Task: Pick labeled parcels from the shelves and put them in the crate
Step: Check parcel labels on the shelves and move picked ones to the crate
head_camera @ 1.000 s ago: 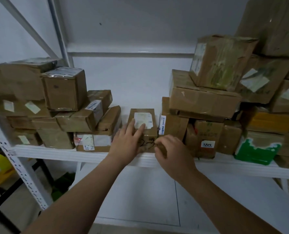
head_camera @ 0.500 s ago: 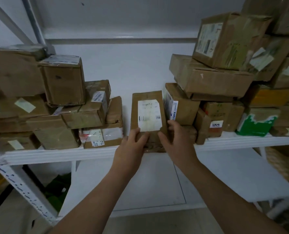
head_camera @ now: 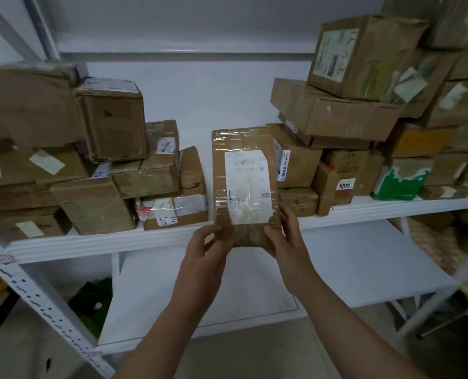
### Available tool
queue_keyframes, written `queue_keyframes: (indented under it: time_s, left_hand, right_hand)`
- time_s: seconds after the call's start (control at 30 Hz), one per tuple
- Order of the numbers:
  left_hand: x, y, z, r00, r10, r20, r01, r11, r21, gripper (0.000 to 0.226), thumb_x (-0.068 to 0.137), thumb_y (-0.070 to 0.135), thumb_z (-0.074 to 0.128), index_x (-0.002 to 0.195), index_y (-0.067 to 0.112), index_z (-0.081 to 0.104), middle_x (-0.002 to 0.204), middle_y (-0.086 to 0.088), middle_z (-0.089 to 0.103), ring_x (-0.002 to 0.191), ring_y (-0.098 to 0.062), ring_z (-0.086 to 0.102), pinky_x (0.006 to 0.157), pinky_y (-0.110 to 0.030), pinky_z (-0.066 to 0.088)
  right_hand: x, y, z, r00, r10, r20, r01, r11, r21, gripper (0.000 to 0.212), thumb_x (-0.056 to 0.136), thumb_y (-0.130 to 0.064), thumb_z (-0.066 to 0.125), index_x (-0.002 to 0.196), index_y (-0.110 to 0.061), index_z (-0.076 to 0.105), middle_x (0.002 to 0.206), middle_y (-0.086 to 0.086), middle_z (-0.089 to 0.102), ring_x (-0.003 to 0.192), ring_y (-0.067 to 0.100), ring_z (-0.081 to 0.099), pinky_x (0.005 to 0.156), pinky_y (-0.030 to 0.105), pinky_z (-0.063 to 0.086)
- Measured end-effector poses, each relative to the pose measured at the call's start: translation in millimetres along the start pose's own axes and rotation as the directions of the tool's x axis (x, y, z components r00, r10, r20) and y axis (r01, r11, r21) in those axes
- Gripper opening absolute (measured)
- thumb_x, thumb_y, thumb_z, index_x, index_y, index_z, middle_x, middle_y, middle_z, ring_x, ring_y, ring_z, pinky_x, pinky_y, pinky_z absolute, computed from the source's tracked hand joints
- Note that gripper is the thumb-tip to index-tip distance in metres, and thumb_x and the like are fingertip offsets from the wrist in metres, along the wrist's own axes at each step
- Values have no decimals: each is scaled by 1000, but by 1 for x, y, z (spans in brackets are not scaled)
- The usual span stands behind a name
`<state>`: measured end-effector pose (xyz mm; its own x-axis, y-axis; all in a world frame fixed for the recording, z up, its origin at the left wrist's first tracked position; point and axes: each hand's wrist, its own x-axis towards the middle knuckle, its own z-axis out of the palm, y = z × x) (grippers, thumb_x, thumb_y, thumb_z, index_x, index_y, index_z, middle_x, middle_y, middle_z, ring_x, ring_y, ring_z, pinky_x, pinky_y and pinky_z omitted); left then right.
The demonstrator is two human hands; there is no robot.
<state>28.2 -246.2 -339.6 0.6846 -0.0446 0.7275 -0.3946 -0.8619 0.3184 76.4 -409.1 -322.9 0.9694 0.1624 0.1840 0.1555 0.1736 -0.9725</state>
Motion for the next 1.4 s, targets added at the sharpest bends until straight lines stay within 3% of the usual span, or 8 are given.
queue_keyframes:
  time_s: [0.47,0.6,0.7,0.83,1.0,1.13,1.3,1.4]
  left_hand:
    - [18,16,-10,997,-27,-75,29,999,20,29,75,-4,72,102,5,67,119,-14,55,102,-24,60,86,-25,47]
    - [30,13,-10,995,-69,-71,73,996,59,28,77,-7,69,104,2,66,117,-20,57,100,-31,61,85,-27,45]
    - [50,7,-7,993,-102,-59,107,989,99,34,80,-9,66,113,0,64,118,-21,58,105,-35,59,87,-35,49]
    - [72,-2,-2,991,-117,68,103,977,189,38,82,-5,62,118,6,63,114,-12,61,100,-32,57,80,-38,50]
    - [80,-27,8,988,-54,145,-6,923,384,39,67,5,79,104,12,69,98,-6,67,83,-30,61,66,-40,50]
    - [85,-32,9,987,-40,158,-41,878,477,38,68,17,81,104,14,70,98,-4,70,85,-31,62,66,-41,49]
    - [90,-36,8,984,-17,176,-74,865,497,29,77,21,73,105,16,70,99,-3,69,86,-28,59,69,-36,45]
    - [97,-33,5,983,-12,184,-82,864,496,18,81,23,68,98,17,70,95,-2,68,85,-26,57,70,-35,42]
  right_hand:
    - [16,-16,-3,999,-15,52,14,1000,18,48,95,-23,54,134,-45,38,128,-21,51,116,1,53,92,24,51]
    - [26,-12,-2,992,24,124,-11,994,-105,72,82,-44,70,143,-43,32,137,-16,50,123,3,49,102,29,45]
    - [37,-12,2,995,-16,95,40,965,-261,53,88,-27,68,134,-32,42,124,-14,58,115,3,55,92,17,48]
    - [56,-13,8,985,-170,-16,131,815,-565,51,86,-20,69,132,-17,47,118,-6,61,110,10,57,84,14,46]
    - [74,-6,19,957,-280,81,223,524,-822,55,89,-9,64,138,-17,42,126,4,51,112,18,52,89,27,46]
    - [87,-4,20,950,-273,154,256,393,-883,43,94,-14,57,136,-14,47,124,8,52,111,23,52,88,33,47]
    - [93,-12,18,914,-319,251,282,53,-958,38,92,-15,55,130,-15,54,121,11,50,109,28,46,75,34,46]
    - [87,-19,15,871,-381,308,338,11,-941,36,82,-12,64,118,-12,61,112,13,56,101,31,53,64,34,46]
